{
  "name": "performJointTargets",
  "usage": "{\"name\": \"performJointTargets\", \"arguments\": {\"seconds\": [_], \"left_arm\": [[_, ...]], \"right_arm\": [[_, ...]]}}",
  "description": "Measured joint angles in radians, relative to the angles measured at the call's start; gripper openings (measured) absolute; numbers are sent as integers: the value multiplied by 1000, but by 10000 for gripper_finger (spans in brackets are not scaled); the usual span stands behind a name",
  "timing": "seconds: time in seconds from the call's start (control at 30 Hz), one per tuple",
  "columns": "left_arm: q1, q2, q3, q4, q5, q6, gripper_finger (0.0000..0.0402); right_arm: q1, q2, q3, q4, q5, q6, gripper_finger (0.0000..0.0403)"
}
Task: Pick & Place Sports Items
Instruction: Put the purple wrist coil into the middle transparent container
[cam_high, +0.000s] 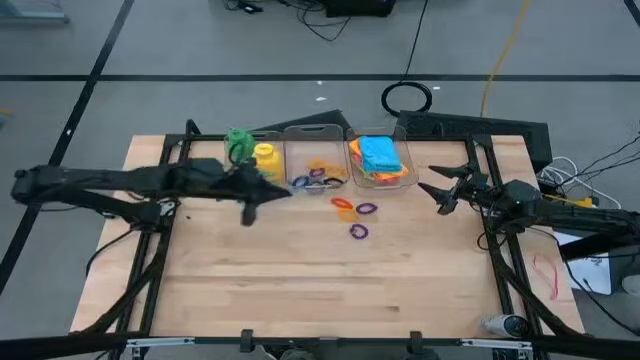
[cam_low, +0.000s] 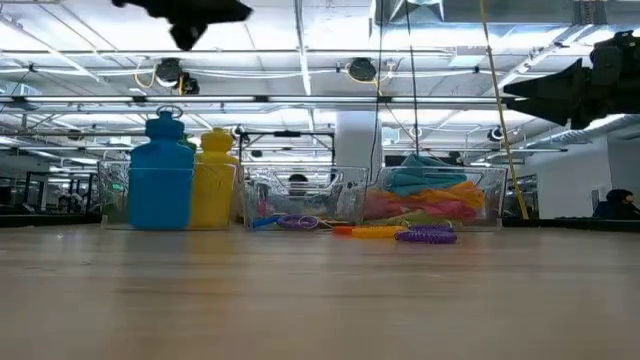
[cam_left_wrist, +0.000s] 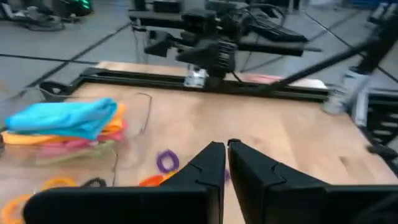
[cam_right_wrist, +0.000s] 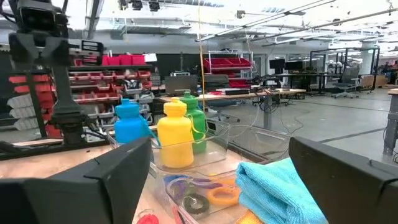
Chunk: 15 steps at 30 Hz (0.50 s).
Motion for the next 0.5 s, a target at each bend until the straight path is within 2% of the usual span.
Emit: {"name": "performJointTargets", "arguments": {"seconds": [0.27,0.5], "left_arm": [[-27,-132,0,-257,-5,19,21],[-35,-155,-60,-260,-129,18,21]], "right_arm": [[0,0,0,0,0,0,290],[0,0,0,0,0,0,290]]}}
